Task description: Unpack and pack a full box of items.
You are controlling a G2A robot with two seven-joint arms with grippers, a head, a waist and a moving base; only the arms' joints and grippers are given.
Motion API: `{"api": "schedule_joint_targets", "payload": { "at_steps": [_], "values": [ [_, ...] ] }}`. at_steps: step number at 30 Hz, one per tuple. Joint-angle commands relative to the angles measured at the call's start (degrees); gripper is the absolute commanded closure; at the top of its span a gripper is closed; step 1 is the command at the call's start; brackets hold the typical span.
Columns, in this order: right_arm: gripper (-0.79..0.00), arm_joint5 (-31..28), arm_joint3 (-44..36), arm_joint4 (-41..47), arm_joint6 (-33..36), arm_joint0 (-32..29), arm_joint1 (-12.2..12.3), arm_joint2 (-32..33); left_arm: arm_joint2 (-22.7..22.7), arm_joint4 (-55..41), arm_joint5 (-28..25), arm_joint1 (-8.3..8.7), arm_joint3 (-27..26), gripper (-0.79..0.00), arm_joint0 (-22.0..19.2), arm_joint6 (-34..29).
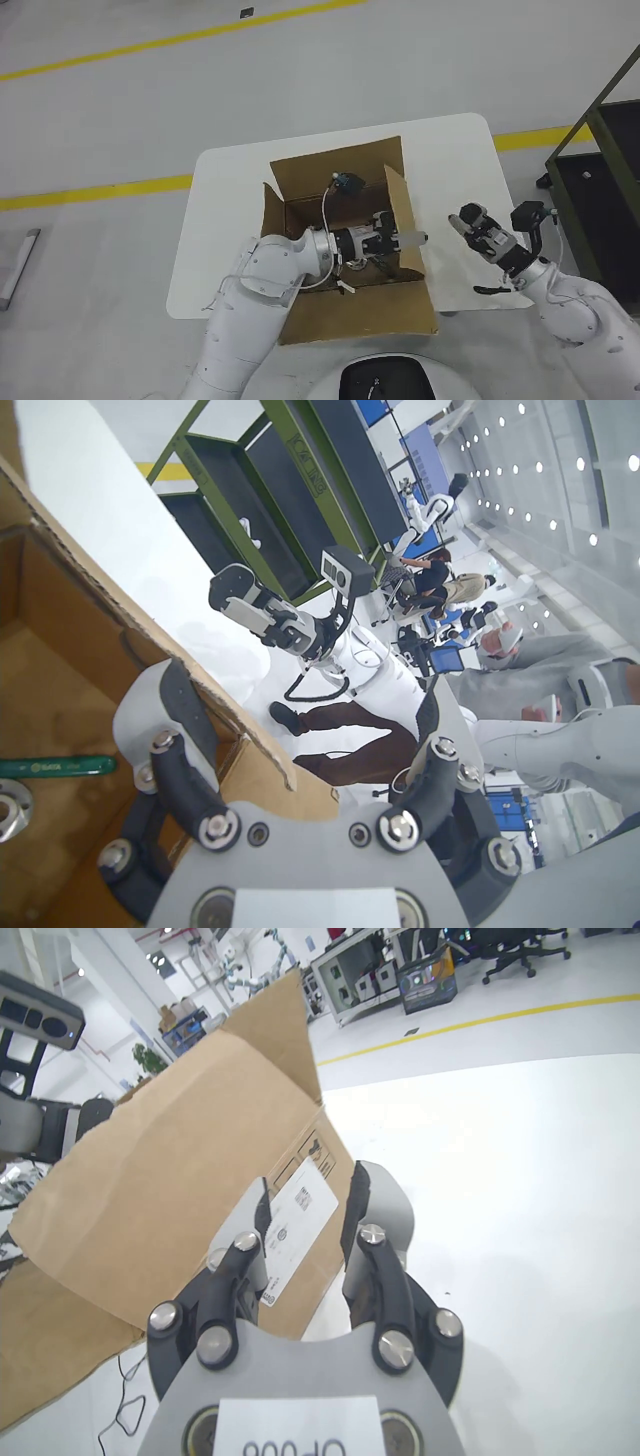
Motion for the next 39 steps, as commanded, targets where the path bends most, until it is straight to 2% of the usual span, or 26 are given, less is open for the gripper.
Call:
{"api": "schedule_joint_targets", "payload": {
  "at_steps": [1,2,3,4,7,9,10,11,14,17,24,30,39],
  "values": [
    [-0.708,0.4,-1.6,3.4,1.1,-1.1,0.3,3.1,2.5,-0.3,-1.6,-0.43,-0.2,-0.785,-0.5,1.1],
    [-0.717,0.6,-2.5,4.6,1.6,-1.8,0.4,4.4,3.7,0.1,-2.1,-0.62,0.4,-0.785,-1.2,0.9],
    [-0.782,0.9,-3.5,6.3,1.6,-2.4,0.5,5.8,4.9,0.5,-2.2,-0.84,1.2,-0.785,-1.7,1.3],
    [-0.785,1.0,-4.6,7.3,2.1,-3.1,0.6,7.0,6.0,0.3,-2.3,-1.11,1.9,-0.785,-2.1,1.7],
    [-0.785,1.0,-8.1,9.7,2.9,-5.1,0.9,10.0,9.4,1.5,-3.6,-1.87,4.6,-0.785,-3.9,2.7],
    [-0.714,1.0,-10.4,10.1,3.0,-6.1,1.0,11.7,11.0,3.5,-4.9,-2.3,7.1,-0.785,-5.1,3.9],
    [-0.662,1.2,-11.5,10.3,3.2,-6.6,1.0,12.4,11.7,4.4,-4.2,-2.51,8.8,-0.785,-5.6,4.5],
    [-0.456,1.7,-12.6,9.8,3.6,-7.0,1.1,13.1,12.3,3.5,-4.8,-2.8,9.4,-0.785,-5.9,5.3],
    [-0.206,2.9,-16.5,7.0,4.5,-7.9,1.2,14.3,13.8,3.6,-6.4,-3.33,11.3,-0.785,-7.4,5.5],
    [0.0,3.6,-19.3,4.1,5.3,-8.3,1.2,14.6,15.0,4.3,-7.3,-3.68,12.5,-0.785,-8.2,5.0],
    [0.0,4.7,-21.0,-0.3,9.6,-5.3,1.3,11.5,16.7,4.3,-8.0,-4.22,14.1,-0.785,-9.1,3.8],
    [0.0,6.5,-17.4,-4.6,16.4,-1.1,1.4,6.7,16.9,4.4,-7.9,-4.36,14.4,-0.785,-9.1,3.5],
    [0.0,7.2,-10.8,-3.9,19.4,0.9,1.3,3.6,13.6,6.3,-6.8,-3.37,12.8,-0.785,-8.0,3.7]
  ]
}}
